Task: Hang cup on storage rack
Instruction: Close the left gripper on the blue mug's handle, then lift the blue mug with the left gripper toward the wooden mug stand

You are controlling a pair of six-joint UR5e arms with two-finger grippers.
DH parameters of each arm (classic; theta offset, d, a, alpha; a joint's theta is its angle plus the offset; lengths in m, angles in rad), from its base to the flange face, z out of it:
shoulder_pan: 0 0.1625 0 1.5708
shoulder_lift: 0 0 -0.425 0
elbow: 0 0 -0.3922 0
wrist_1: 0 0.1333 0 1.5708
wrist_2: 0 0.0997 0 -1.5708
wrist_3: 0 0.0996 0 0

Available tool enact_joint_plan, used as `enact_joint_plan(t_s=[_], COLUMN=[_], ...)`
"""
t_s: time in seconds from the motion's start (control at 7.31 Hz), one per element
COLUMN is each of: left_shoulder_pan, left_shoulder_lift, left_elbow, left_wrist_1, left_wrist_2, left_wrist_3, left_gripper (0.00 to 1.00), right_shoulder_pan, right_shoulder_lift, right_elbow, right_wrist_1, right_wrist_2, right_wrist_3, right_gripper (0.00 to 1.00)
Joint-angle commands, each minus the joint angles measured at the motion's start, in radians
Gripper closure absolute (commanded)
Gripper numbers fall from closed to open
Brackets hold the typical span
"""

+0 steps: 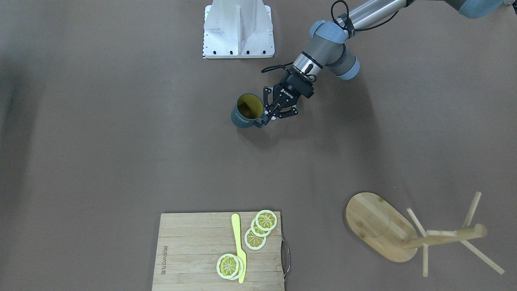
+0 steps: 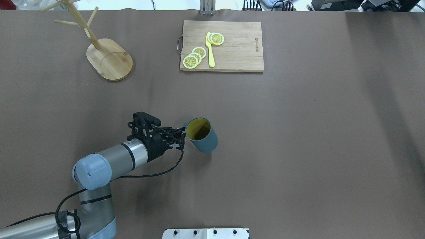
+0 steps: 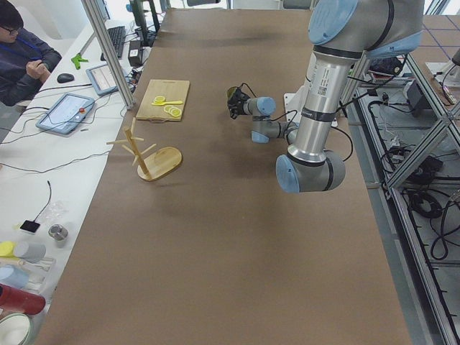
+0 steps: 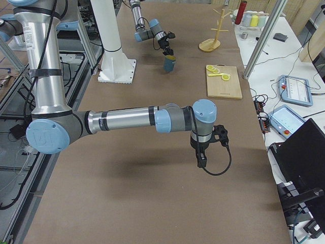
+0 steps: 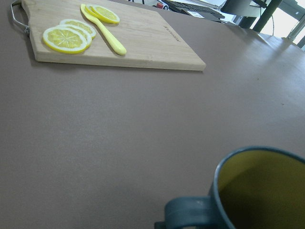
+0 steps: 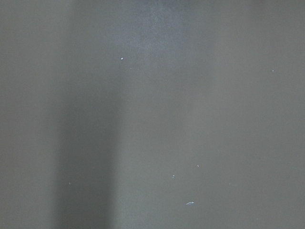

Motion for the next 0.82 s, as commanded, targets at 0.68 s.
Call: enact_joint_plan(t_s=[0.68], left_shoulder_pan=[-0.271], left_shoulder_lift=[-0.003], left_elbow=[-0.028], left_wrist_1=[-0.003], left_wrist_2=[-0.417], left_wrist_3=[-0.785], left_gripper=[1.0], right_shoulder_pan=[0.001], right_shoulder_lift=[-0.006], right_elbow=[0.002], right_wrist_1=[0.0], right_wrist_2=[0.002], right_wrist_3=[-0.001], right_gripper=[0.0])
